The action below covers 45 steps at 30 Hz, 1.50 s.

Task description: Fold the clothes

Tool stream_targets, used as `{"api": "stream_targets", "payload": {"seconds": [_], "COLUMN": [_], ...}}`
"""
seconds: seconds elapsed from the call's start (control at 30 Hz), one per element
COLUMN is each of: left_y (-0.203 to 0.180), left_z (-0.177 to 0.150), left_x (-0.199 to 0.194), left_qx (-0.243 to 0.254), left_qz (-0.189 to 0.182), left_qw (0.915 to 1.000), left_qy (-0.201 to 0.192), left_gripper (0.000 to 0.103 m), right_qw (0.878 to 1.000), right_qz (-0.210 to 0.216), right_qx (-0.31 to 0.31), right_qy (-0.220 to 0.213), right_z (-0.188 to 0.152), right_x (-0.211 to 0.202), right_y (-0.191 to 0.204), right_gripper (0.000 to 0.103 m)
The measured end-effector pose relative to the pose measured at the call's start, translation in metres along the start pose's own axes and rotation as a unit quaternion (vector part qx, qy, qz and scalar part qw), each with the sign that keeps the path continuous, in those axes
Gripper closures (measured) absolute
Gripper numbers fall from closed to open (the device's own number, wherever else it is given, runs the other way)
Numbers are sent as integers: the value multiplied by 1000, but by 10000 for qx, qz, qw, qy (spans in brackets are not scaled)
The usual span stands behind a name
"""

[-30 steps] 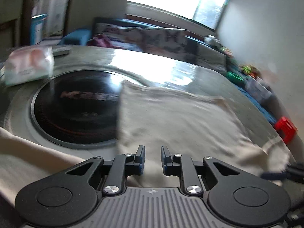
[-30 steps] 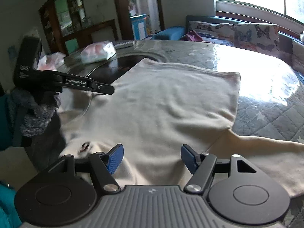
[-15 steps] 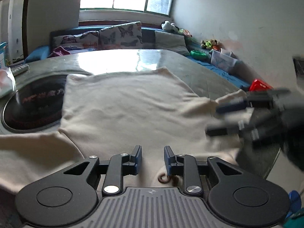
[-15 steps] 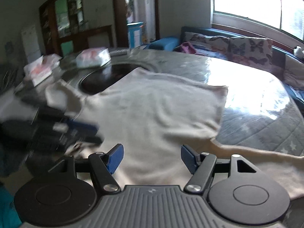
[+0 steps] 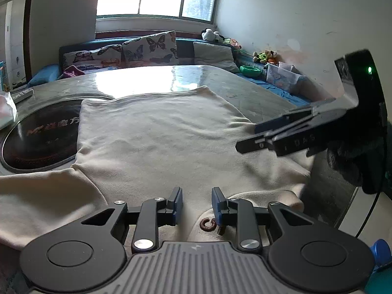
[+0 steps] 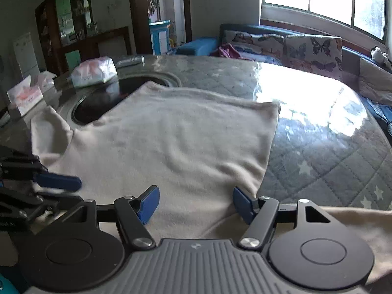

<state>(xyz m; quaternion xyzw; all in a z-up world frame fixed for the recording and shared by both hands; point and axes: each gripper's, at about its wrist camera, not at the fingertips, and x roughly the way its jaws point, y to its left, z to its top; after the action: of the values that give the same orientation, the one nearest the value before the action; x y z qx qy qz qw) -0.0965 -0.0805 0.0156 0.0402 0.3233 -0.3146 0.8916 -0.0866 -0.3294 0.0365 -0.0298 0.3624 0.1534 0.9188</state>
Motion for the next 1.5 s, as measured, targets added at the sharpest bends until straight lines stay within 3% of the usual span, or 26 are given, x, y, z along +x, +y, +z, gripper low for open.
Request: {"api": "stream_targets", "payload": {"seconds": [0.4, 0.57, 0.73, 0.93, 1.13, 1.23, 1.4, 1.47, 1.5], "left_y": [1, 1, -3, -18, -34, -40, -48, -51, -52], "left_z": [-1, 2, 8, 15, 24, 28, 32, 33, 33], "left_x": [0, 0, 1, 10, 20, 23, 28, 32, 34], "left_qx": [22, 23, 41, 144, 254, 302, 390, 413, 414], "left_qz": [-58, -80, -101, -205, -247, -267, -319, -318, -316], "left_qw": [10000, 10000, 9999, 9997, 9994, 9992, 9987, 9986, 9986], "left_qy": [-1, 39, 28, 39, 29, 2, 7, 24, 38], "left_gripper": [70, 70, 70, 71, 71, 71, 71, 71, 71], "right_qw": [9996, 9990, 9962, 9794, 9505, 9393, 9332, 9316, 9314], "right_qz": [-132, -218, -697, -1588, -2485, -2673, -2654, -2685, -2697], "right_qx": [226, 322, 475, 1221, 1836, 2123, 2381, 2401, 2395], "right_qy": [-55, -202, -228, -273, -333, -331, -441, -487, -498], "right_z": [23, 15, -14, -50, -74, -80, -85, -86, -86], "right_x": [28, 3, -34, -63, -76, -75, -71, -69, -69], "right_y": [-25, -29, -41, -82, -131, -150, -161, -163, -163], "right_gripper": [34, 34, 36, 40, 48, 53, 63, 72, 82]}}
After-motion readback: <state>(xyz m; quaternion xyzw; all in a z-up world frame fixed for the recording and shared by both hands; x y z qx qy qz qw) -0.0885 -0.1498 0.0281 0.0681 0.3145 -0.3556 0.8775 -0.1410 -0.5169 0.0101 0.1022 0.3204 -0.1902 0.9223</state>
